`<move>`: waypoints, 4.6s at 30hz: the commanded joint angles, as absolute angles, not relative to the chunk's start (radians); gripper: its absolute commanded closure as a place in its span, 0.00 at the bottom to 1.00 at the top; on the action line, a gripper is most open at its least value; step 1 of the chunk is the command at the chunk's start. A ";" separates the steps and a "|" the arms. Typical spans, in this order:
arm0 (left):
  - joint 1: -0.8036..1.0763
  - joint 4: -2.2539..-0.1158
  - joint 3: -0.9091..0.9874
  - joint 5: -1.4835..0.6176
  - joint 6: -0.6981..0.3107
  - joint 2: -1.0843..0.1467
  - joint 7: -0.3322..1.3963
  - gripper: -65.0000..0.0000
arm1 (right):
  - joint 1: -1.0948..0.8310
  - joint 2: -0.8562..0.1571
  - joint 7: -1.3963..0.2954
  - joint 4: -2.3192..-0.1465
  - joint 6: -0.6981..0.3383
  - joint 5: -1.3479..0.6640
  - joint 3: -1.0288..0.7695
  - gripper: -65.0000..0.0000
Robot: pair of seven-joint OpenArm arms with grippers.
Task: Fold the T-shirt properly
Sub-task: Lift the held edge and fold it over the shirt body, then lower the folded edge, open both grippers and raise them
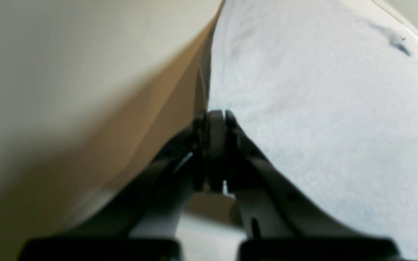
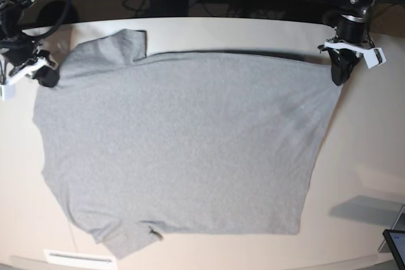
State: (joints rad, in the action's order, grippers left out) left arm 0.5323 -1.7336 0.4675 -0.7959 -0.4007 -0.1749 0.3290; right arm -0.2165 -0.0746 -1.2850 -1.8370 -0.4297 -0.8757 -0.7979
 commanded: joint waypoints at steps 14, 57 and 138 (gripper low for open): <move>0.363 -1.767 0.615 -0.809 -0.403 -0.120 0.568 1.00 | -0.102 -0.130 -1.294 -1.853 -0.432 -0.894 -0.797 1.00; 0.317 -1.903 0.584 -0.808 -0.289 -0.048 0.730 1.00 | 0.038 -0.228 -1.331 -1.748 -0.430 -0.837 -0.707 1.00; -0.209 -1.253 0.562 -0.504 -0.289 -0.090 0.642 1.00 | 0.320 -0.340 -0.937 -1.191 -0.433 -0.756 -0.328 1.00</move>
State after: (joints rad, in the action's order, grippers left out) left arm -0.1913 -1.2343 0.5613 -0.4931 -0.2874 -0.0750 0.6617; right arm 0.2935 -0.3206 -0.9569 -1.1767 -0.4263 -0.7364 -0.3252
